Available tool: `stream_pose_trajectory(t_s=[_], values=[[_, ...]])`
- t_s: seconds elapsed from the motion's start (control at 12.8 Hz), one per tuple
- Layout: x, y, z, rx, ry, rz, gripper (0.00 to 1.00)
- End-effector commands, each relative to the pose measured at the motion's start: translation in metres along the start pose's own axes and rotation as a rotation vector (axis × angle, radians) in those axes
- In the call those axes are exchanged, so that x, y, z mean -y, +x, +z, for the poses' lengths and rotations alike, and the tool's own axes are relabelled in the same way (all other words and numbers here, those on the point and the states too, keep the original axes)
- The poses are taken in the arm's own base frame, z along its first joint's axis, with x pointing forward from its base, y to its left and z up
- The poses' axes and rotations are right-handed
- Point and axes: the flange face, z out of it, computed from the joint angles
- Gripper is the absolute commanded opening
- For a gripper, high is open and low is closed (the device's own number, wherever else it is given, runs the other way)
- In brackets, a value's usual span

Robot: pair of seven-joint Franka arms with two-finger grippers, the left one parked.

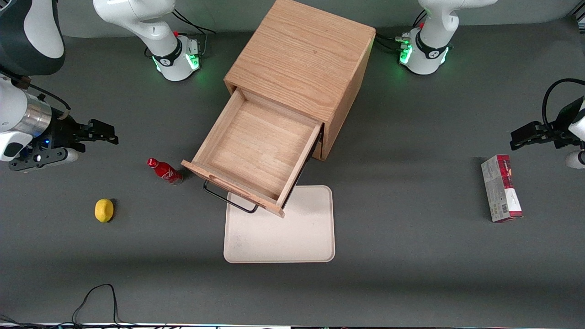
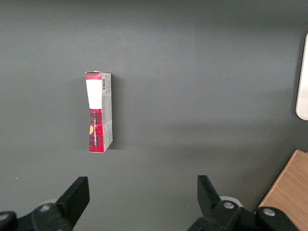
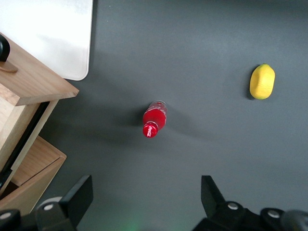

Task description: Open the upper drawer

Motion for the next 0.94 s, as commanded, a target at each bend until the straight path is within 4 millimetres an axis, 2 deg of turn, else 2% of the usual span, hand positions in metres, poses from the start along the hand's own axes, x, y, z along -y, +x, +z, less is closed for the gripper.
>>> stream_pose_trajectory(t_s=[0.0,0.16,0.23,0.31,0.39,0.55,0.86], values=[[-0.004,-0.013,-0.022,-0.014,-0.018,0.037,1.00],[-0.008,-0.020,-0.036,-0.040,-0.017,0.042,1.00],[-0.022,-0.028,-0.042,-0.041,-0.021,0.053,1.00],[-0.024,-0.032,-0.044,-0.030,-0.025,0.056,1.00],[-0.013,-0.031,-0.050,-0.036,-0.031,0.047,1.00],[-0.015,-0.027,-0.059,-0.054,-0.037,0.040,1.00],[-0.013,-0.025,-0.059,-0.054,-0.037,0.046,1.00]])
